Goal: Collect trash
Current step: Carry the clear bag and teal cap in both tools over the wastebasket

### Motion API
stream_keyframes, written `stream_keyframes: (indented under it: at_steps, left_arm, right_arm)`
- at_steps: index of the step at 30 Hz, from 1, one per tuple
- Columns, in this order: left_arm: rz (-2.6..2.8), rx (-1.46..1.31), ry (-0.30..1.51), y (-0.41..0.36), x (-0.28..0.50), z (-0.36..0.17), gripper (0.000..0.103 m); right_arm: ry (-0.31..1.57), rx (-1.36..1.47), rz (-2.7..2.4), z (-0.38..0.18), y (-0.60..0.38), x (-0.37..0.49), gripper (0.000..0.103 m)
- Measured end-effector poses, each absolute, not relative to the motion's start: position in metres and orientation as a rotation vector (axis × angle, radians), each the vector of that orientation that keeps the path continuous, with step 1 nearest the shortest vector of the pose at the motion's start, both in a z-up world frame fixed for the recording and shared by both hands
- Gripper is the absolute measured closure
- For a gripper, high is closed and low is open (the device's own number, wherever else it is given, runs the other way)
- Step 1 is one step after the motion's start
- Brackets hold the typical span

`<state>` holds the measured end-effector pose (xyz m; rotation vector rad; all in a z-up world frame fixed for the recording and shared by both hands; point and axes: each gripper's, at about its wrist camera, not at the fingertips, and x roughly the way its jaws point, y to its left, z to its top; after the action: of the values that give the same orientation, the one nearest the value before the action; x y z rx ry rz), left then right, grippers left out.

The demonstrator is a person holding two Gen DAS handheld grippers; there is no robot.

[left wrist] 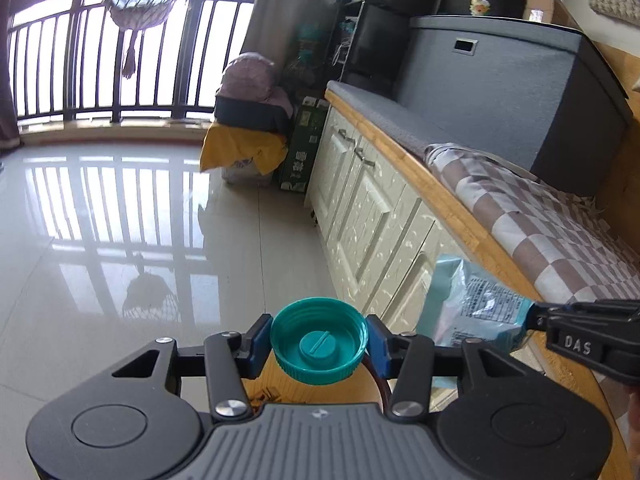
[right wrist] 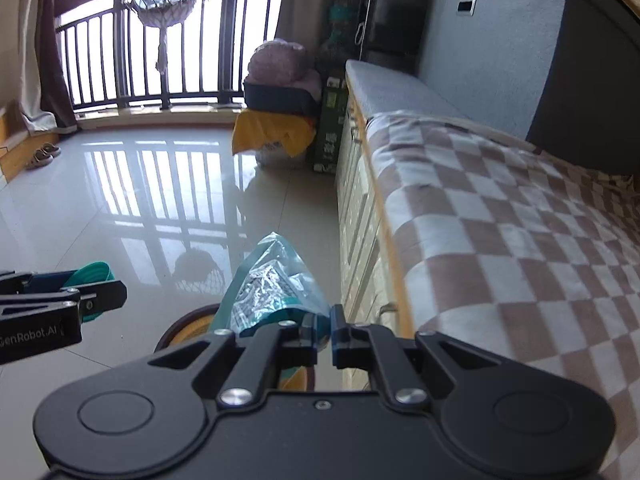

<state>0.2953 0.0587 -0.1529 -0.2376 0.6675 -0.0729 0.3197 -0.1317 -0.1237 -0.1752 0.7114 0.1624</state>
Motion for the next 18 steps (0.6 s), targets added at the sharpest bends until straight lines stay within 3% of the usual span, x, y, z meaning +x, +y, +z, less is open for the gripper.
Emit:
stream_keyframes:
  at_steps: [11,18]
  left_arm:
    - [-0.071,-0.339,0.774,0.097,0.318,-0.191,0.053]
    - [-0.065,-0.431,0.864,0.106,0.35,-0.225,0.053]
  right_arm:
    - [0.852,-0.108,0.058,-0.185,-0.09,0.329,0.097]
    - [0.948,-0.274,0.173,-0.235,-0.066,0.348,0.096]
